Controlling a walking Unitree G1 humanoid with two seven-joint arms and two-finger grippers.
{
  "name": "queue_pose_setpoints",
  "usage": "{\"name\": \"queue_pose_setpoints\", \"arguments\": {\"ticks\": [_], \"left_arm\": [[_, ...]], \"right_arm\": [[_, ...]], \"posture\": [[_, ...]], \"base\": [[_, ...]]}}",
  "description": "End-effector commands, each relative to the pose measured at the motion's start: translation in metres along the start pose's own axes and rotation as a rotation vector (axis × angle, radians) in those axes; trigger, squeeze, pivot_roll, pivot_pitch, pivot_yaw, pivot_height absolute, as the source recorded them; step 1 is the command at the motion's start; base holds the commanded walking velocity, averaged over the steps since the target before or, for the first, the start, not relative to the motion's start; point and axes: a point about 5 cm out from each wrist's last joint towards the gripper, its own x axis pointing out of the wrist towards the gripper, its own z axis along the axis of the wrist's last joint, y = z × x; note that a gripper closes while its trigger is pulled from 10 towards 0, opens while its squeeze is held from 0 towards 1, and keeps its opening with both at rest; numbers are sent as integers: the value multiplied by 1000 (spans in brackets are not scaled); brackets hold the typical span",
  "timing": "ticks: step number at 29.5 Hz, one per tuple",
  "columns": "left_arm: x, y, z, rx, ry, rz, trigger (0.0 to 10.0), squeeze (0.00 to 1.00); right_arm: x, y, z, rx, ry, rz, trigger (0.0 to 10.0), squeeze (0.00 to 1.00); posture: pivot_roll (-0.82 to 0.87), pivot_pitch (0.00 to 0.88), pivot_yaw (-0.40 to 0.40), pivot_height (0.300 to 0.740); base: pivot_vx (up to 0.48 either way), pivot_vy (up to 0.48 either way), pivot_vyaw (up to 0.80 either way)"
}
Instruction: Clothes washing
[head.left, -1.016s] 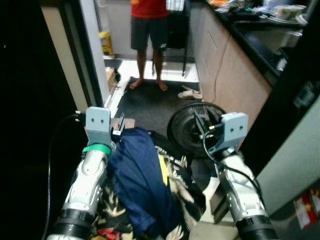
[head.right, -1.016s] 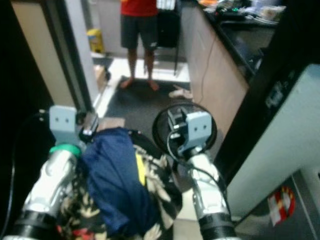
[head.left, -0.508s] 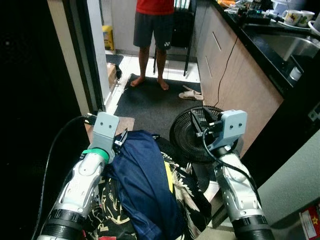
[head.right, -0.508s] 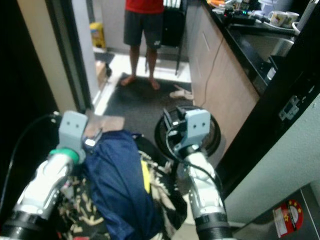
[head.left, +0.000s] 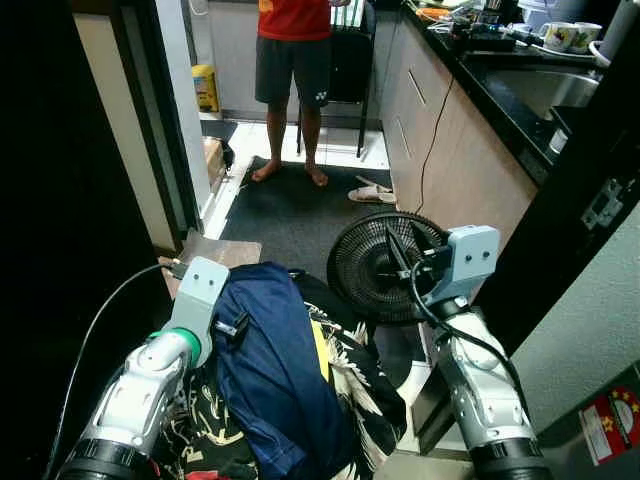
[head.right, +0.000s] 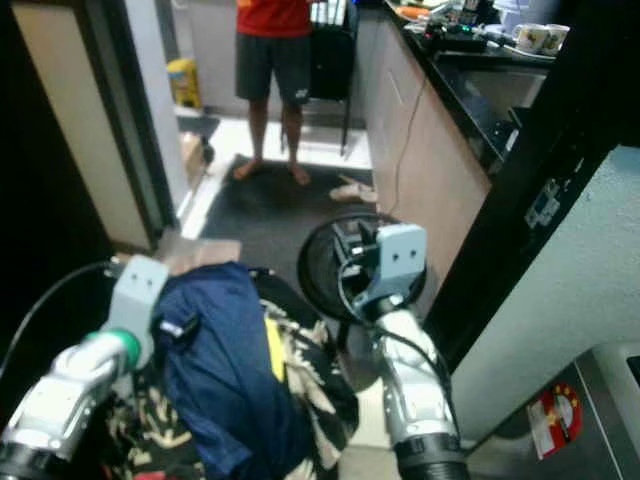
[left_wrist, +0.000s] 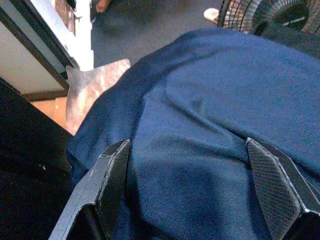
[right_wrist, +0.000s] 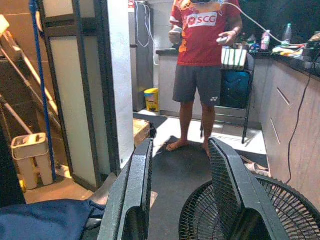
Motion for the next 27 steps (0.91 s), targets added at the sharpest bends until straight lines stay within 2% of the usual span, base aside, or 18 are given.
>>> {"name": "queue_pose_setpoints", "arguments": {"ticks": [1,2,3,4,5,8,10,22,25,26,27], "left_arm": [[-2,-1,-16,15,72,-15,5804,0],[-2,-1,-16,15,72,-15,5804,0],[-3,-1,-20,17,92,-20,4588,0],[-3,-1,-20,17,92,-20,4588,0],[-3,-2,-23,21,105,-29,3529,0],[-3,-2,-23,21,105,-29,3529,0],[-5,-3,-31,25,138,-38,0,0],[-8,-1,-34,37,143,-33,0,0],[-9,0,-23,37,88,-22,0,0],[-8,0,-14,33,41,-20,0,0],[-8,0,-14,33,41,-20,0,0]], "right_arm": [[-1,1,-3,3,19,4,10000,0],[-1,1,-3,3,19,4,10000,0],[-1,1,-3,3,21,5,10000,0],[-1,1,-3,3,21,5,10000,0],[-1,0,-3,2,23,4,10000,0],[-1,0,-3,2,23,4,10000,0],[-2,-1,-3,2,27,-2,10000,0],[-2,-3,-3,7,28,-15,10000,0],[-2,-3,-2,8,28,-17,10000,0],[-2,-4,-2,8,27,-18,10000,0],[-2,-4,-2,8,27,-18,10000,0]], "posture": [[-12,50,2,740],[-12,50,2,740],[-12,50,2,740],[-12,50,2,740],[-13,58,0,740],[-13,58,0,740],[-16,59,4,740],[-15,58,3,740],[-14,57,4,740],[-15,57,2,740],[-15,57,2,740]], "base": [[0,0,0],[0,0,0],[0,0,0],[0,0,0],[0,0,0],[0,0,0],[0,0,0],[0,0,0],[0,0,0],[0,0,0],[0,0,0]]}}
